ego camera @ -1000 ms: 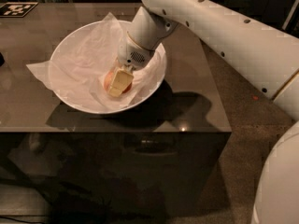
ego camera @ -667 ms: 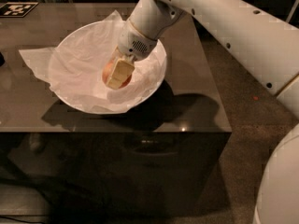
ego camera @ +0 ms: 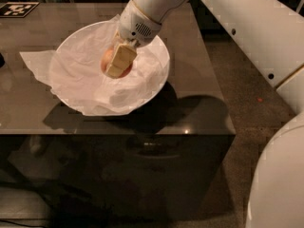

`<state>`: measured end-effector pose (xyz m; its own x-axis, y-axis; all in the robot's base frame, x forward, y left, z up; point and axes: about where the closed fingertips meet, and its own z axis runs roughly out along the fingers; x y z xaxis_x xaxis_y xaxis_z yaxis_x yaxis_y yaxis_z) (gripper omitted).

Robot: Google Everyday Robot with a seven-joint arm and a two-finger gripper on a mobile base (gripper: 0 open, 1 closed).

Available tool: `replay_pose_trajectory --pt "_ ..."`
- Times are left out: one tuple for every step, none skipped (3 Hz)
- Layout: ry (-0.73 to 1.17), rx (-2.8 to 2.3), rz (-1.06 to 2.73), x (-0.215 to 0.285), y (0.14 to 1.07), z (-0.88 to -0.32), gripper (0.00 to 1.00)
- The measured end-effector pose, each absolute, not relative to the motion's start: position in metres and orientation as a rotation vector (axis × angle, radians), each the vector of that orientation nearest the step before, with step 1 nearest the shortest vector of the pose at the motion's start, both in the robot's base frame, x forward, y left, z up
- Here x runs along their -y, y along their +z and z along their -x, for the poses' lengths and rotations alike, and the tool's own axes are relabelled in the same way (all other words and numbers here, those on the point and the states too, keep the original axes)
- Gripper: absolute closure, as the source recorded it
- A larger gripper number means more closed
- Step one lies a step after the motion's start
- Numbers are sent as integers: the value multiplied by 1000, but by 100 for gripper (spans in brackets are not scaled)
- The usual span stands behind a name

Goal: Pick apple from white bowl

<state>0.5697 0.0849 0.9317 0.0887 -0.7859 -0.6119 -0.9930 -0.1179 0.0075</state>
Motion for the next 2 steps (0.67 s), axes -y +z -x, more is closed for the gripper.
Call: replay_pose_trajectory --pt "709 -1765 1944 -82 957 -567 100" --pt "706 -1791 1926 -80 995 -567 100"
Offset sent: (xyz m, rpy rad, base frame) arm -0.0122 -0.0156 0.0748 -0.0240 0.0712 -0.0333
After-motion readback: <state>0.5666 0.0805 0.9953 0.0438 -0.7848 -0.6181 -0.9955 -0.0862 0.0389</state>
